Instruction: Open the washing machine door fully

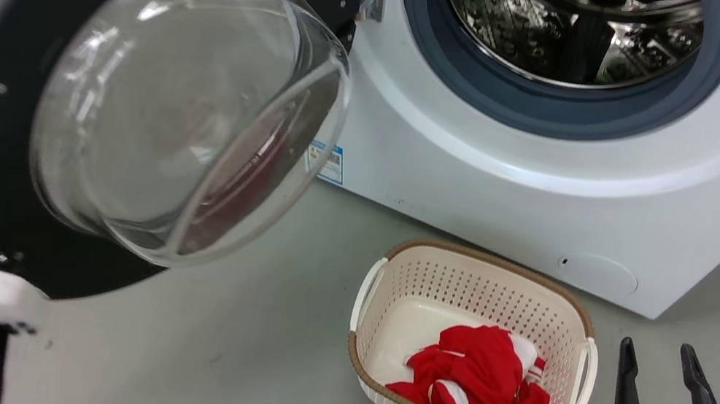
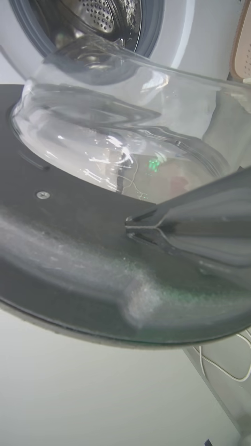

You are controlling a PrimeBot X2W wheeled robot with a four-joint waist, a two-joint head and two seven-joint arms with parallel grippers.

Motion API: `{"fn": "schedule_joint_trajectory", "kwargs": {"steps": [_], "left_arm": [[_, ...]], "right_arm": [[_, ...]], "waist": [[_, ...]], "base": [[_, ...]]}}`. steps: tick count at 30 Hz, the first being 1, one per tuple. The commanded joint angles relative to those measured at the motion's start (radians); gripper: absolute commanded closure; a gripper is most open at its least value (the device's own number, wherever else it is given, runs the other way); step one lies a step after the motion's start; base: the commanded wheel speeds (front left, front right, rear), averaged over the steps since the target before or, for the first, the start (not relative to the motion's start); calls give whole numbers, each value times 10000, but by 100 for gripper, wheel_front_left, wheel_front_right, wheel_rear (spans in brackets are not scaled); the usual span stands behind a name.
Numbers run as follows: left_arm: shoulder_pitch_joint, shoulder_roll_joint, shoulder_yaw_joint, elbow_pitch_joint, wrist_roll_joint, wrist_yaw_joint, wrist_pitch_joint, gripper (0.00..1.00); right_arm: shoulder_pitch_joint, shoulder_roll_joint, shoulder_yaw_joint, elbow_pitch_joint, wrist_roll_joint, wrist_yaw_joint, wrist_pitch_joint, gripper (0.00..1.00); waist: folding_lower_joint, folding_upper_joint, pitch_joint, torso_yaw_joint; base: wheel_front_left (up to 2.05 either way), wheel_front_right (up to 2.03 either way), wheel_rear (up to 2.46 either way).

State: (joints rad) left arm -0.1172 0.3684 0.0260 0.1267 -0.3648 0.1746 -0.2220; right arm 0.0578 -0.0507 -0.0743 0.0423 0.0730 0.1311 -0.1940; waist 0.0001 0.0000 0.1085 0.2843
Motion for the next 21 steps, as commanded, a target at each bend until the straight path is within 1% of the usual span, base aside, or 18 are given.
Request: {"fn": "schedule_joint_trajectory", "kwargs": {"steps": [1, 6, 11, 17, 21], "left_arm": [[-325, 185, 257, 170, -129, -35, -83, 100], [-1119, 727, 847, 1433, -511, -392, -237, 100], [-2020, 1156, 1156, 2782, -732, -821, -364, 100], [-2736, 1336, 1211, 3924, -585, -1109, -423, 100], [-2705, 1223, 1328, 4005, -361, -1148, -447, 100]], "right_arm": [[-205, 11, -19, -68, -52, -7, -2, 0], [-428, 13, -42, -147, -198, -7, 44, 0], [-654, 13, 6, -168, -252, -7, 50, 0], [-768, 13, 93, -62, -224, -7, 26, 0], [-748, 13, 135, 106, -135, -7, -18, 0]], "waist": [[-1, 0, 215, -74], [-1, 0, 557, -140], [-1, 0, 784, -168], [-1, 0, 885, -188], [-1, 0, 725, -233]], "base": [[0, 0, 0], [0, 0, 0], [0, 0, 0], [0, 0, 0], [0, 0, 0]]}}
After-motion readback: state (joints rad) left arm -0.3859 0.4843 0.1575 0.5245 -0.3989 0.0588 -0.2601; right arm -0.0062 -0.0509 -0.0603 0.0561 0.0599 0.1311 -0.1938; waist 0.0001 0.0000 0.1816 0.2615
